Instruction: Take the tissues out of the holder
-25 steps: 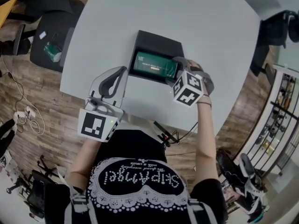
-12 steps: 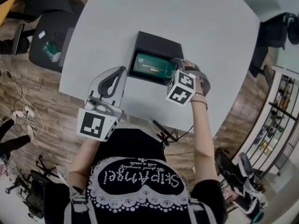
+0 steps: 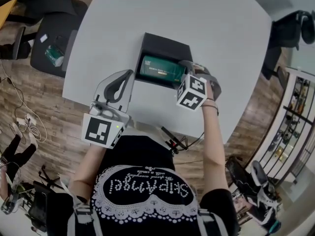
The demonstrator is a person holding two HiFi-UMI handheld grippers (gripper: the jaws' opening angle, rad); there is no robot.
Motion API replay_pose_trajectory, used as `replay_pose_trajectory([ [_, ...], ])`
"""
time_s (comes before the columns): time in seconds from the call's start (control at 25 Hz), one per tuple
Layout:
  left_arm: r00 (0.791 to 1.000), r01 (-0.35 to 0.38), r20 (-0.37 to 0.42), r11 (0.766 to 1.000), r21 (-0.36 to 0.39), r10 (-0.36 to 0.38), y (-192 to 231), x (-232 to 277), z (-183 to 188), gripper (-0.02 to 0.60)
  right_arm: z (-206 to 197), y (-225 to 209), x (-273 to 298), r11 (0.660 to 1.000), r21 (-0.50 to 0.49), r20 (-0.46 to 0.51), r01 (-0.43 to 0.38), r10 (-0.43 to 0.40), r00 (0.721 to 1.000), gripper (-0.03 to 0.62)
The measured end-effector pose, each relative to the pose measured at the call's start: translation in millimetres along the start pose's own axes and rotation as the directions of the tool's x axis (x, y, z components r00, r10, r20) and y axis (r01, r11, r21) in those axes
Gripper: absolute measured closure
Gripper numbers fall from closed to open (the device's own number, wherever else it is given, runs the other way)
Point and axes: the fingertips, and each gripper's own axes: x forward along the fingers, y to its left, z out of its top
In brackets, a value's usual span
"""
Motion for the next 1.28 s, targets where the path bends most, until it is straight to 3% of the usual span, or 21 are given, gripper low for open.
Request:
replay_pose_trajectory([
  [0.24,1.000,-0.012,0.017,1.000,0.010,0.012,11,-8,0,0.558,-1,0,-6,0.999,0.008,-0.009,0.047,-0.047,0.999,0.267],
  [0.56,1.000,-0.008,0.020,1.000,0.018,0.008,8,-17,1,0.558,0,2,-15,0.990,0.117,0.038,0.085,-0.090,0.995,0.267],
  [0.96,0.999,-0.005,0.050,1.000,0.029,0.003,11,-24,7,0.558,4,2,-16,0.988,0.115,0.047,0.100,-0.106,0.993,0.266],
  [1.28,0.997,0.000,0.074,0.999,0.041,-0.003,9,-27,12,0.558,15,6,-35,0.978,0.170,0.126,0.116,-0.139,0.982,0.267],
])
